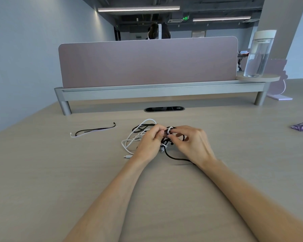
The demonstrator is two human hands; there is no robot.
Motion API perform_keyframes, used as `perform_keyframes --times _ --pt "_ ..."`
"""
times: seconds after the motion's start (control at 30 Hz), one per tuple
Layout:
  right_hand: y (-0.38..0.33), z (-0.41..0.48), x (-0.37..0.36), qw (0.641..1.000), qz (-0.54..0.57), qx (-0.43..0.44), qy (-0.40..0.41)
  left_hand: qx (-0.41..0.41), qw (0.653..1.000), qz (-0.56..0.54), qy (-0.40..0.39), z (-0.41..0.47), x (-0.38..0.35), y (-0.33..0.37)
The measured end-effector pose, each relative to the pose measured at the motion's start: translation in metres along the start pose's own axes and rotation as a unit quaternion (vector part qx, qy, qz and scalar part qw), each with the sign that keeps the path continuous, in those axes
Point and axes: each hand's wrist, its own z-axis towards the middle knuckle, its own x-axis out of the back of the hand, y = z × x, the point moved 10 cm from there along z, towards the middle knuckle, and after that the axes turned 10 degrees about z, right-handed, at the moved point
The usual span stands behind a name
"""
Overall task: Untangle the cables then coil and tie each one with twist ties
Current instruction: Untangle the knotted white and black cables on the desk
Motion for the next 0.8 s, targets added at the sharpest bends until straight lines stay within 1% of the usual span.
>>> perform_keyframes --times 0.13,0.33,0.4,0.6,0.8 --pt "0.018 0.002 0.001 0.998 0.013 -0.061 -0.007 -0.004 1.0 -0.003 0.004 -0.001 0.001 0.004" --pt "0.025 0.002 -0.001 0.993 0.051 -0.103 -0.025 0.015 0.999 -0.023 0.025 -0.003 0.008 0.006" --pt "0.025 0.001 -0.001 0.991 0.053 -0.117 -0.028 0.029 0.999 -0.041 0.018 -0.004 0.007 0.007" --pt "0.017 0.0 0.0 0.994 0.047 -0.1 -0.026 0.041 0.995 -0.079 -0.035 -0.008 0.002 0.012" --pt "0.012 0.001 0.004 0.996 0.058 -0.075 -0.008 0.05 0.994 -0.09 -0.026 -0.008 0.003 0.009"
